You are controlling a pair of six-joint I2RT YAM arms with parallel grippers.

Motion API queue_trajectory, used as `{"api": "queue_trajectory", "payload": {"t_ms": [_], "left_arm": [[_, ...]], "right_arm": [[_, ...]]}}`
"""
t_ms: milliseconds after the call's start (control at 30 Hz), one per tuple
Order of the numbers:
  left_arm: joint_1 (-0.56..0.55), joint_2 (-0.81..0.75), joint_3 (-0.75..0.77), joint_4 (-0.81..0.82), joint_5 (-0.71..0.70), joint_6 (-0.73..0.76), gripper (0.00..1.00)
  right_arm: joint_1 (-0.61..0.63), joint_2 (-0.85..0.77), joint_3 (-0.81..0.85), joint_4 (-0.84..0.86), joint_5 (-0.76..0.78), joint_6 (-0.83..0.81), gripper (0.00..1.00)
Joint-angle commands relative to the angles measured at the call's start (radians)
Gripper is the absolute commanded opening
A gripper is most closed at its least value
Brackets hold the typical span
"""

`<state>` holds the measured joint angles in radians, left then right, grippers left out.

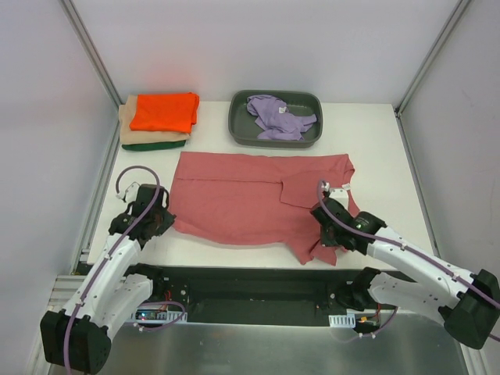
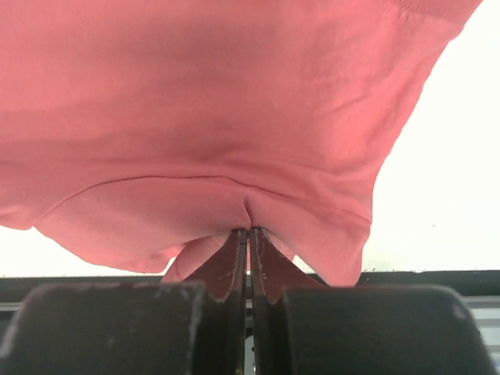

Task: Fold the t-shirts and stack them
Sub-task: Grap the side of the flattened tshirt closest away from the robot with both arms, then fold the other side of the tshirt into a rectangle

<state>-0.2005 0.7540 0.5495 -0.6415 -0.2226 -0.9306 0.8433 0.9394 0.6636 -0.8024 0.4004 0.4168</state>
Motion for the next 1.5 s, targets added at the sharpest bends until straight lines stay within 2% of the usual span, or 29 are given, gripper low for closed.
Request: {"api": "queue_trajectory", "payload": {"t_ms": [0, 333, 667, 967, 1267, 1300, 1333, 1400, 1433, 1467], "left_arm": [[0.013, 0.068, 0.073, 0.066, -0.038, 0.01, 0.0], [0.013, 0.266, 0.193, 0.146, -0.148, 0.006, 0.0], [0.015, 0.488, 0.343, 0.195, -0.179, 0.024, 0.0], [0.026, 0.634, 0.423, 0.198, -0.222, 0.013, 0.0], [0.047, 0.81, 0.532, 0.198, -0.21, 0.022, 0.0], [0.052, 0.832, 0.544, 0.198, -0.207, 0.032, 0.04], [0.059, 0.855, 0.559, 0.198, -0.189, 0.045, 0.18], [0.082, 0.883, 0.59, 0.194, -0.124, 0.084, 0.66], [0.094, 0.881, 0.595, 0.19, -0.089, 0.091, 0.83], [0.102, 0.874, 0.596, 0.19, -0.063, 0.099, 0.99]], "right_arm": [[-0.074, 0.022, 0.065, 0.075, -0.005, -0.09, 0.0], [-0.24, 0.173, 0.183, 0.178, -0.035, -0.213, 0.0], [-0.383, 0.338, 0.29, 0.272, -0.136, -0.3, 0.0], [-0.46, 0.475, 0.398, 0.308, -0.199, -0.363, 0.0], [-0.527, 0.631, 0.438, 0.423, -0.244, -0.369, 0.01], [-0.53, 0.654, 0.45, 0.433, -0.244, -0.377, 0.04], [-0.536, 0.679, 0.468, 0.437, -0.247, -0.384, 0.07], [-0.546, 0.725, 0.505, 0.43, -0.25, -0.4, 0.1], [-0.552, 0.742, 0.524, 0.418, -0.249, -0.401, 0.15], [-0.555, 0.746, 0.548, 0.384, -0.238, -0.403, 0.27]]}}
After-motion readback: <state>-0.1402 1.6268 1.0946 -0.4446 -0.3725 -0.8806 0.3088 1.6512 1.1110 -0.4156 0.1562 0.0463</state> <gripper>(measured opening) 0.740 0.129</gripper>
